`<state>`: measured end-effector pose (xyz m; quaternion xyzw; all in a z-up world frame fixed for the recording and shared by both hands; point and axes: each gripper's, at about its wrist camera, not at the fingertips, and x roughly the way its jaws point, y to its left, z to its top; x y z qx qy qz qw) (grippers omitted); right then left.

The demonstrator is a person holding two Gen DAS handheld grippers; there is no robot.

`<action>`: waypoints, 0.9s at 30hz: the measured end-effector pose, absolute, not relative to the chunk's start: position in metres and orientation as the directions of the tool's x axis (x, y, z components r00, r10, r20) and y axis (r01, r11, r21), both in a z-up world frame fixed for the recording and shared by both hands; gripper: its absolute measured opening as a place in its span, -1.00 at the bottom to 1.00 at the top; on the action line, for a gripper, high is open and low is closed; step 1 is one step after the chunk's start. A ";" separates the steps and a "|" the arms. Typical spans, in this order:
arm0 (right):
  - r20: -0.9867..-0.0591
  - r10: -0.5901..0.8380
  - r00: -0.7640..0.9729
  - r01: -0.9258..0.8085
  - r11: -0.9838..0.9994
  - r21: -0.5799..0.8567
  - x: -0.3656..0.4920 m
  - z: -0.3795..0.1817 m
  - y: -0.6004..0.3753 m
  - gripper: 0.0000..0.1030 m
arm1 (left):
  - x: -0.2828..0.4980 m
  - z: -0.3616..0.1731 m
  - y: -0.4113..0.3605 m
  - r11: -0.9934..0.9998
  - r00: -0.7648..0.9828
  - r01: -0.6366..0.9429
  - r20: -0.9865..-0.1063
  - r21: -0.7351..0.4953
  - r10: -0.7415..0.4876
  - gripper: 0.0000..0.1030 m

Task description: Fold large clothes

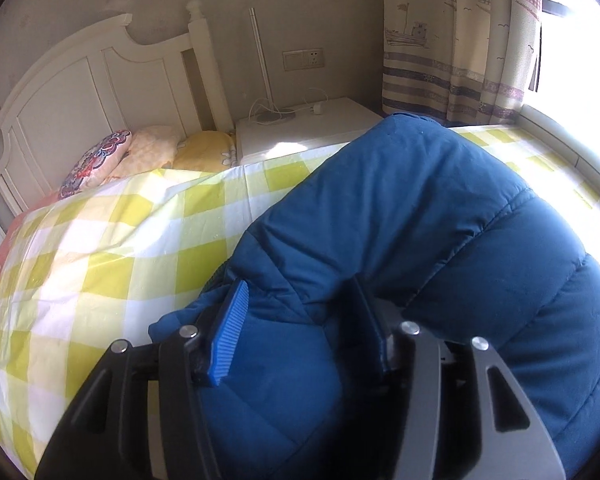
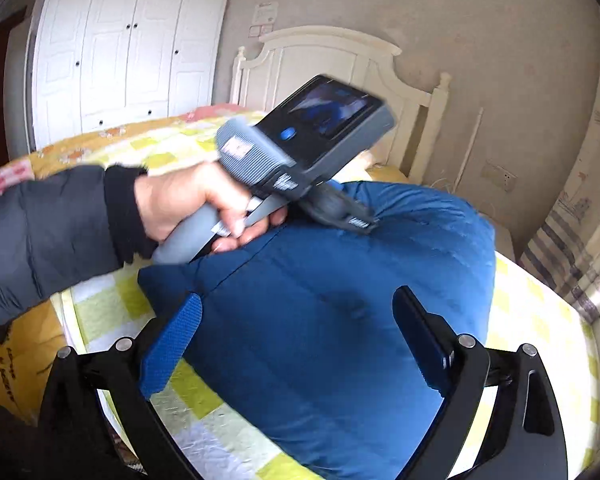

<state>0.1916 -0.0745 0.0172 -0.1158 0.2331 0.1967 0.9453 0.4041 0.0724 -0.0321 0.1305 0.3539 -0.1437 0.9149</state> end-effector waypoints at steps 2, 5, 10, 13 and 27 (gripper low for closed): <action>-0.446 0.286 0.848 -0.351 0.934 -0.070 0.221 0.039 -0.114 0.73 | 0.404 -0.034 0.075 0.930 0.712 0.348 -0.679 0.119 -0.180 0.05; -0.460 0.216 0.861 -0.245 0.970 -0.003 0.290 0.053 -0.157 0.69 | 0.405 -0.035 0.079 0.939 0.720 0.328 -0.670 0.101 -0.179 0.17; -0.584 0.206 0.785 -0.237 0.971 0.024 0.406 0.036 -0.161 0.67 | 0.407 -0.036 0.085 0.946 0.717 0.317 -0.672 0.074 -0.188 0.29; -0.705 0.143 0.694 -0.255 0.965 -0.055 0.452 -0.005 -0.140 0.66 | 0.408 -0.037 0.087 0.949 0.719 0.307 -0.671 0.070 -0.183 0.38; -0.874 0.056 0.484 -0.212 0.976 -0.055 0.517 -0.050 -0.131 0.79 | 0.413 -0.044 0.090 0.956 0.715 0.290 -0.675 0.050 -0.182 0.50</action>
